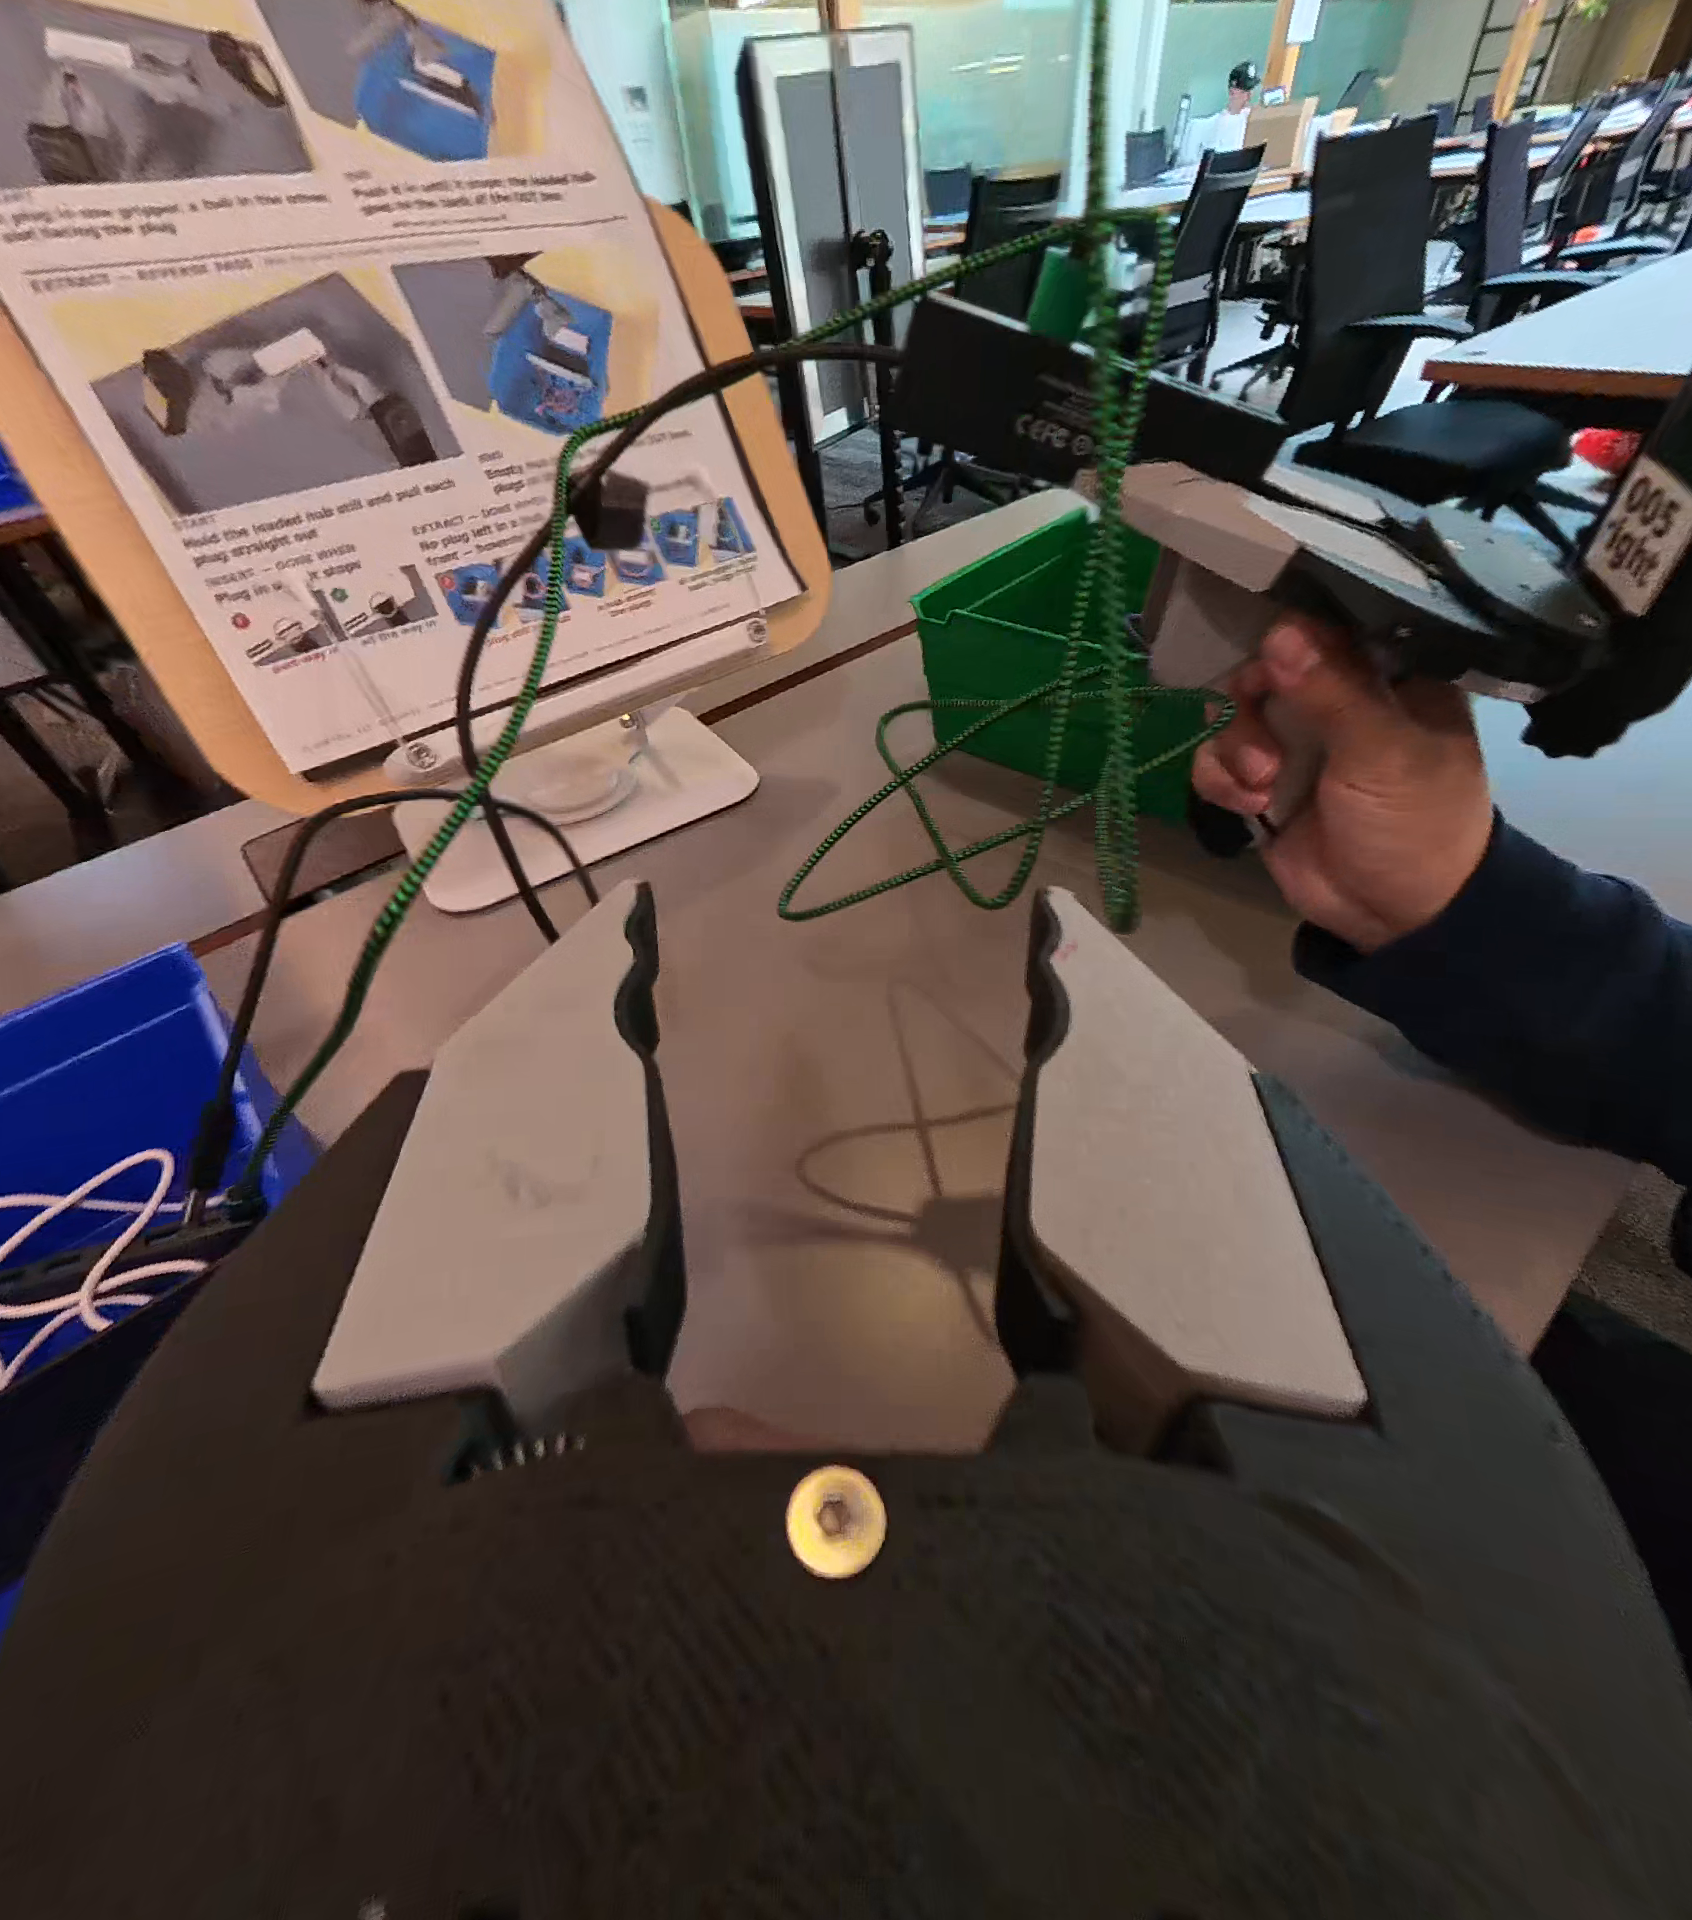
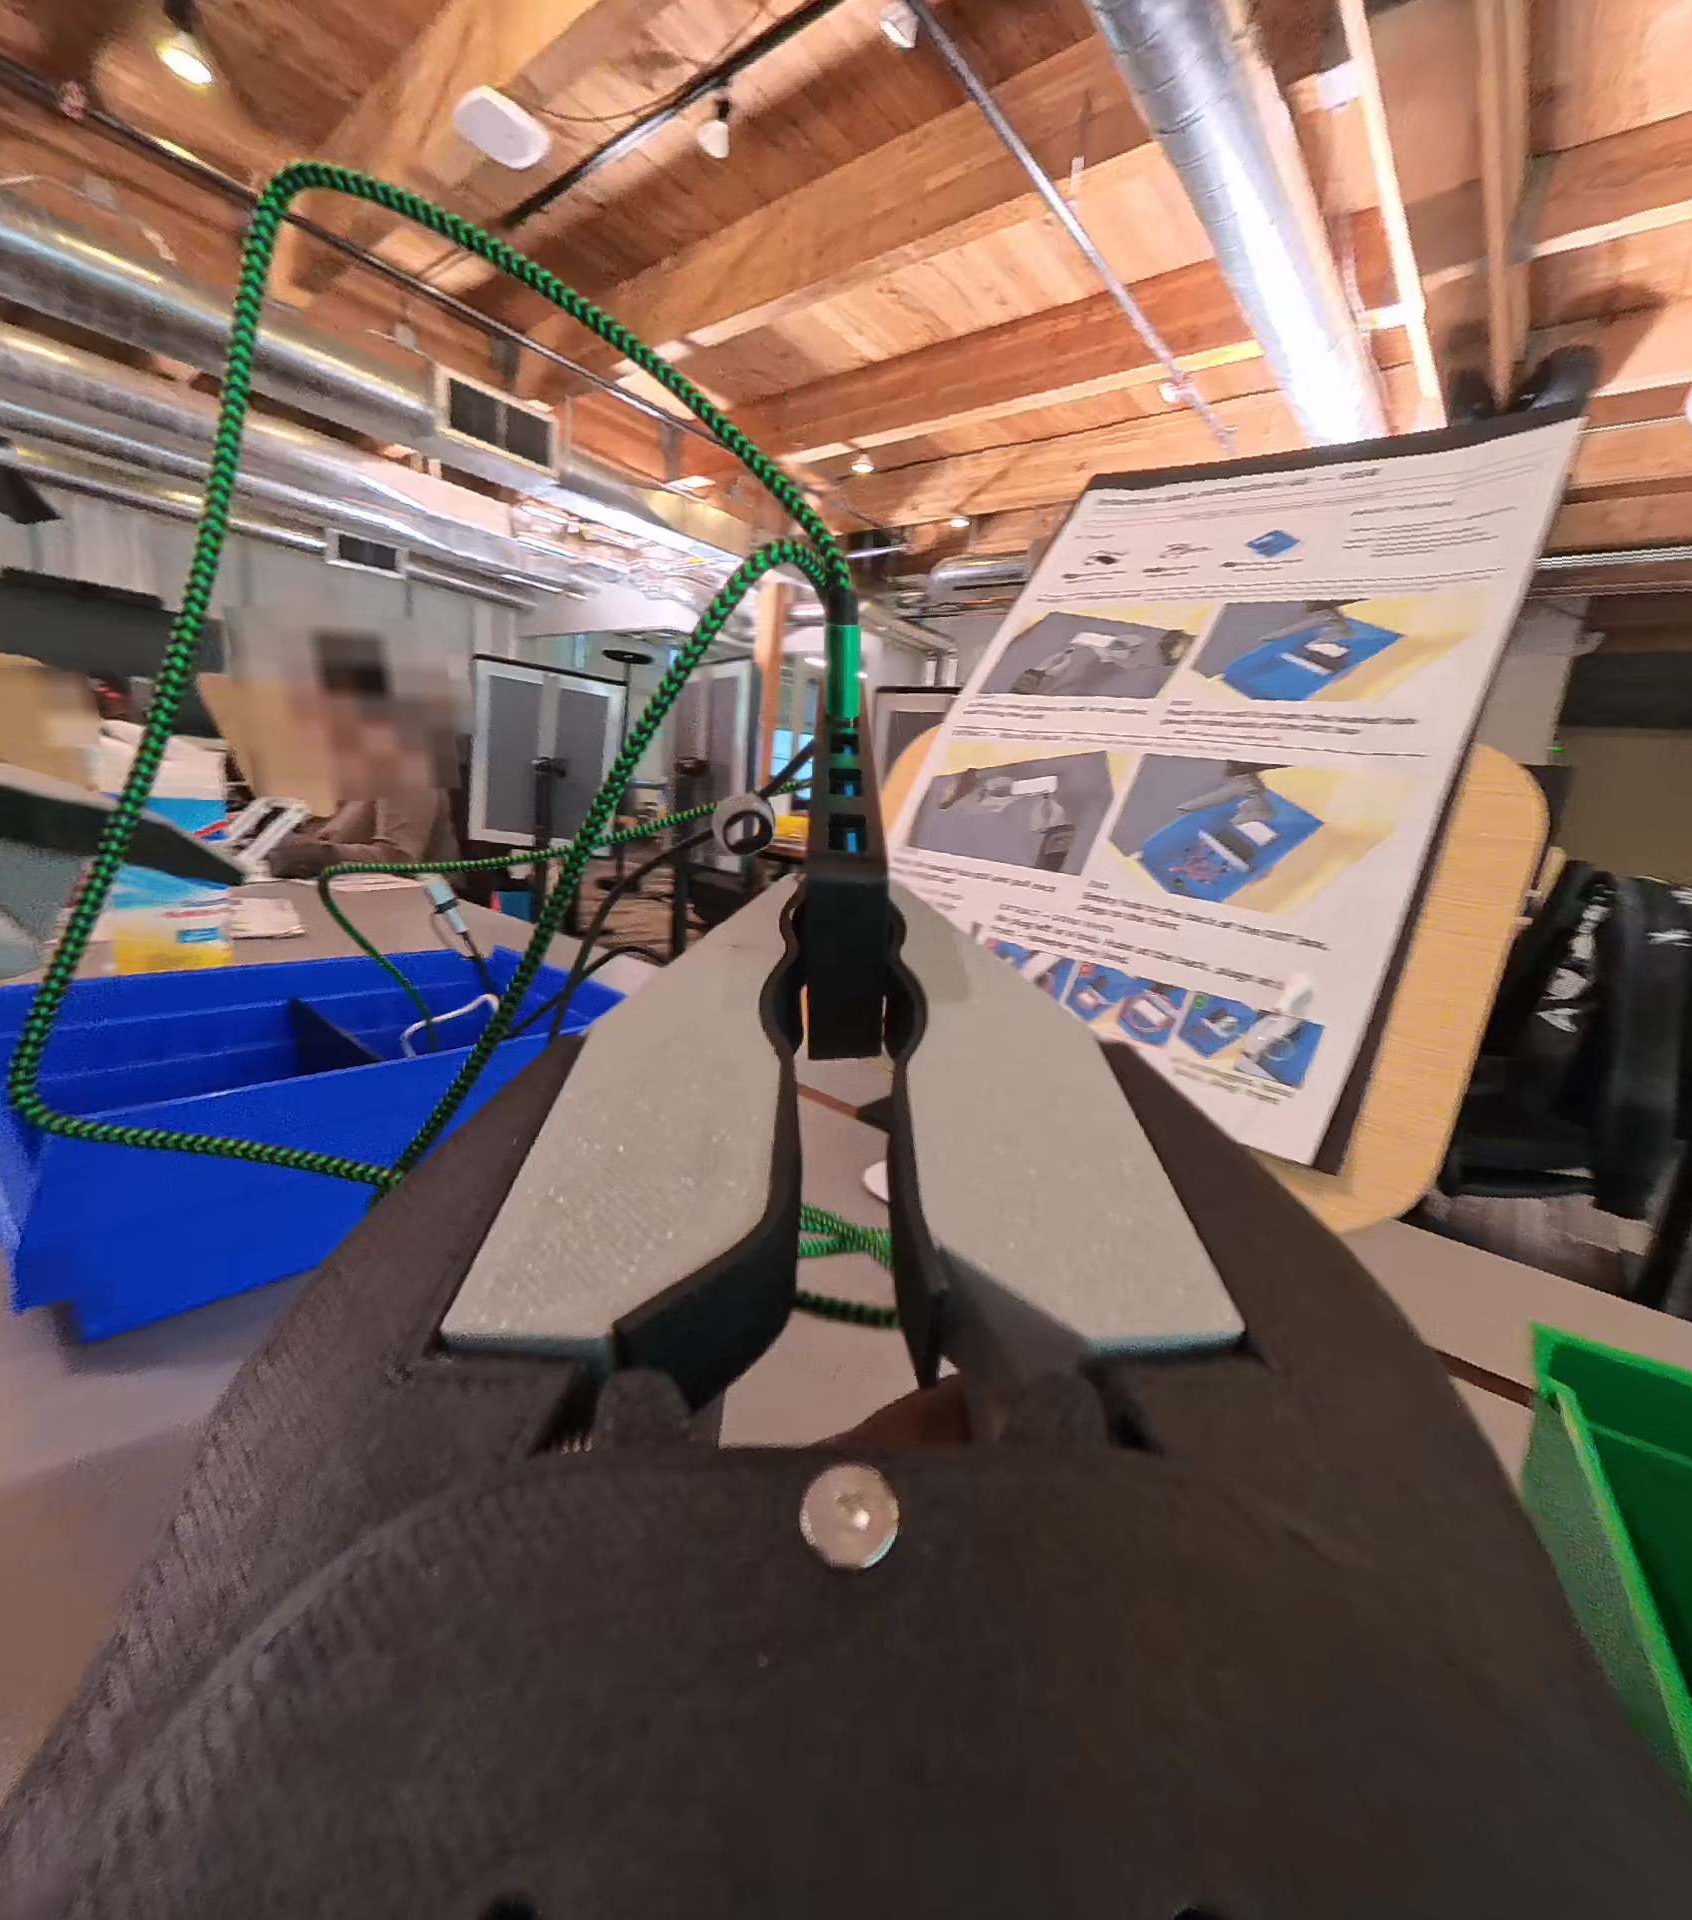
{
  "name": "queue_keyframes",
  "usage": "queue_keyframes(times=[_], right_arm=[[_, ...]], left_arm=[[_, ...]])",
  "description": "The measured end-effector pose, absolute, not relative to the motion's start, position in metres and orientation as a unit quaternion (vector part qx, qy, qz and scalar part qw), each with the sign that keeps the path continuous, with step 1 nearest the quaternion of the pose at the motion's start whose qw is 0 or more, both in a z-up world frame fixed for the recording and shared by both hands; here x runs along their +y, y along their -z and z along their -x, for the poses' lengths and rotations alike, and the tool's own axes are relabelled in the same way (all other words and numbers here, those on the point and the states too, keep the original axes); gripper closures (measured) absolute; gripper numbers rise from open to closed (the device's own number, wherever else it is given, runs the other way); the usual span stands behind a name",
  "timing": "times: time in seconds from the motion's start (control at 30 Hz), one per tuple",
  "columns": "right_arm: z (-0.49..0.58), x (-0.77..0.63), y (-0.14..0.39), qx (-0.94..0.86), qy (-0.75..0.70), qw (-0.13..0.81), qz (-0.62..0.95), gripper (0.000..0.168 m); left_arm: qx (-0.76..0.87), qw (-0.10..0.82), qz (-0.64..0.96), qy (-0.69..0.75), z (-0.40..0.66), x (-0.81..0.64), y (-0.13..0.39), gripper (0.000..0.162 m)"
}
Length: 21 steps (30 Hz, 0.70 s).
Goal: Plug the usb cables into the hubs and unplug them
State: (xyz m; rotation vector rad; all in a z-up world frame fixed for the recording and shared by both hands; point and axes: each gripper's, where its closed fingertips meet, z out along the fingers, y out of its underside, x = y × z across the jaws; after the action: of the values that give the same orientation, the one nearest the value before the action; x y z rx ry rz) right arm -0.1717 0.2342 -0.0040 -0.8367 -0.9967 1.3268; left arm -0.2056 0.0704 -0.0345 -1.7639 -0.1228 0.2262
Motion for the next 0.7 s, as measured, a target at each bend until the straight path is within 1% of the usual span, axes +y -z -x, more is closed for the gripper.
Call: queue_keyframes(times=[0.17, 0.23, 0.27, 0.37, 0.43, 0.53, 0.57, 0.6, 0.63, 0.7], right_arm=[[0.175, 0.222, 0.008, -0.460, -0.599, 0.565, 0.332, 0.161], [0.177, 0.222, 0.011, -0.463, -0.612, 0.547, 0.334, 0.161], [0.178, 0.220, 0.012, -0.467, -0.623, 0.532, 0.332, 0.161], [0.179, 0.211, 0.017, -0.485, -0.657, 0.482, 0.318, 0.161], [0.178, 0.202, 0.019, -0.500, -0.677, 0.447, 0.302, 0.160], [0.175, 0.192, 0.022, -0.515, -0.705, 0.398, 0.280, 0.161], [0.174, 0.189, 0.023, -0.517, -0.715, 0.382, 0.274, 0.161], [0.173, 0.186, 0.024, -0.519, -0.723, 0.368, 0.270, 0.161], [0.173, 0.183, 0.025, -0.520, -0.730, 0.354, 0.266, 0.161], [0.172, 0.176, 0.029, -0.527, -0.744, 0.322, 0.255, 0.161]], left_arm=[[-0.079, 0.648, 0.749, -0.113, 0.226, 0.052, 0.028, 0.093], [-0.084, 0.665, 0.736, -0.101, 0.228, 0.047, 0.026, 0.096], [-0.084, 0.668, 0.733, -0.097, 0.229, 0.046, 0.024, 0.099], [-0.083, 0.664, 0.734, -0.116, 0.235, 0.038, 0.019, 0.098], [-0.083, 0.675, 0.722, -0.130, 0.239, 0.029, 0.011, 0.102], [-0.083, 0.688, 0.712, -0.112, 0.238, 0.019, 0.003, 0.103], [-0.076, 0.691, 0.713, -0.097, 0.234, 0.019, 0.004, 0.110], [-0.060, 0.688, 0.719, -0.077, 0.228, 0.021, 0.008, 0.126], [-0.045, 0.680, 0.729, -0.056, 0.220, 0.026, 0.014, 0.136], [-0.022, 0.662, 0.749, -0.020, 0.205, 0.039, 0.031, 0.130]])
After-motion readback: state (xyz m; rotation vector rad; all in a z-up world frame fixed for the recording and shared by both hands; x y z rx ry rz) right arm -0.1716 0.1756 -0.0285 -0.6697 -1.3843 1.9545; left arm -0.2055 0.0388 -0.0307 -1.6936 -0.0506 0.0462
